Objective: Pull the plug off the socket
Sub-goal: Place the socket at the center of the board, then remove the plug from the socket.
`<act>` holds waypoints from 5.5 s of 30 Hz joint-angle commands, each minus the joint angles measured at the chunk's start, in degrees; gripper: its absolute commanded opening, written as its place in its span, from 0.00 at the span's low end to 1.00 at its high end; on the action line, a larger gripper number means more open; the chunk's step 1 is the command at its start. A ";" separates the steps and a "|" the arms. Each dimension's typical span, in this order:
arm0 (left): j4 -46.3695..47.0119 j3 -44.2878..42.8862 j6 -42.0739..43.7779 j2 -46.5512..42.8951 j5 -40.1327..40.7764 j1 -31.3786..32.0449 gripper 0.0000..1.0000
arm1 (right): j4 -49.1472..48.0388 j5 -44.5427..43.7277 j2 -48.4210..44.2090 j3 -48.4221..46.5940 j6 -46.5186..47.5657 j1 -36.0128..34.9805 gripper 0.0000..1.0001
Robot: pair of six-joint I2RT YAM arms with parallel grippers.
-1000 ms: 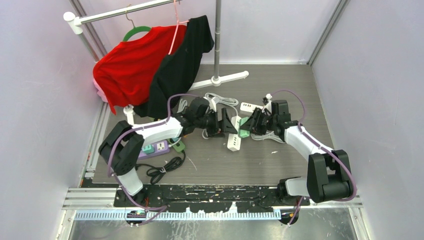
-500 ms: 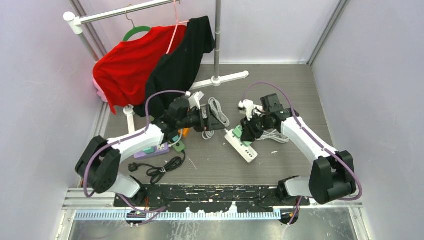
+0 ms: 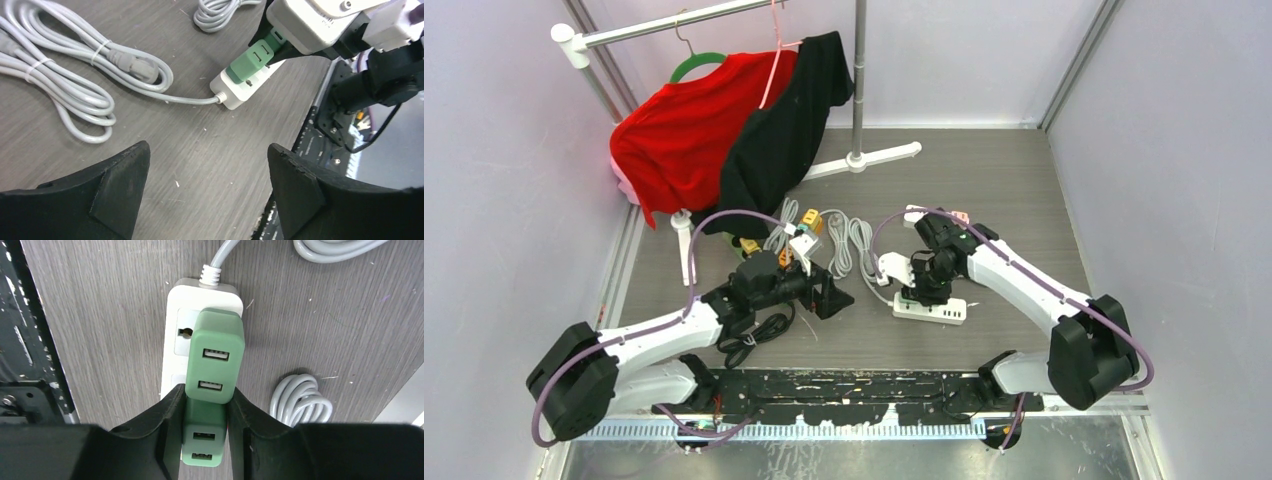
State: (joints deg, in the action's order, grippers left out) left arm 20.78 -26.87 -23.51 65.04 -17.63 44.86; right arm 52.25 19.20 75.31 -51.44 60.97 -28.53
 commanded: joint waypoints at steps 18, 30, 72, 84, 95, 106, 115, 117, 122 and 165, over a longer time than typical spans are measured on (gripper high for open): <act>3.16 -5.13 22.42 4.18 -0.74 7.40 0.92 | 10.85 17.34 -7.45 -3.12 -5.44 10.96 0.76; 4.38 -16.01 28.64 18.39 -10.96 7.44 1.00 | 4.69 26.70 -27.61 4.21 4.50 22.03 1.00; 2.85 -34.89 32.57 44.78 -23.74 9.84 0.49 | -13.36 28.96 -15.35 19.25 14.20 22.74 0.35; 0.48 -34.76 33.55 44.91 -23.64 10.15 0.01 | -12.08 31.00 -14.83 19.01 15.46 21.20 0.14; -4.38 -29.66 39.37 43.86 -20.47 11.90 0.00 | -16.23 27.48 -14.11 18.53 10.46 21.93 0.01; -4.69 -27.23 40.40 43.94 -17.83 12.72 0.00 | -20.72 30.88 -16.51 21.07 4.52 19.60 0.01; -4.74 -25.33 40.12 43.86 -16.46 13.14 0.00 | -13.13 31.41 -14.04 17.62 12.47 24.09 0.01; -4.77 -24.98 40.03 43.63 -16.22 13.17 0.00 | -7.23 30.95 -14.34 17.72 19.86 24.40 0.01; -4.70 -25.13 39.88 44.15 -16.32 13.16 0.00 | -0.66 32.52 -15.71 18.99 28.96 22.46 0.01; 3.93 -23.95 24.47 32.50 -6.71 13.61 0.76 | -19.61 24.22 -22.73 8.89 -41.79 32.15 0.01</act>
State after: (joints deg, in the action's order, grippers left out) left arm 22.02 -50.09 4.80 103.98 -26.09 58.24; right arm 41.34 45.76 53.12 -39.22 38.22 2.87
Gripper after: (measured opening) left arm 0.750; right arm 0.381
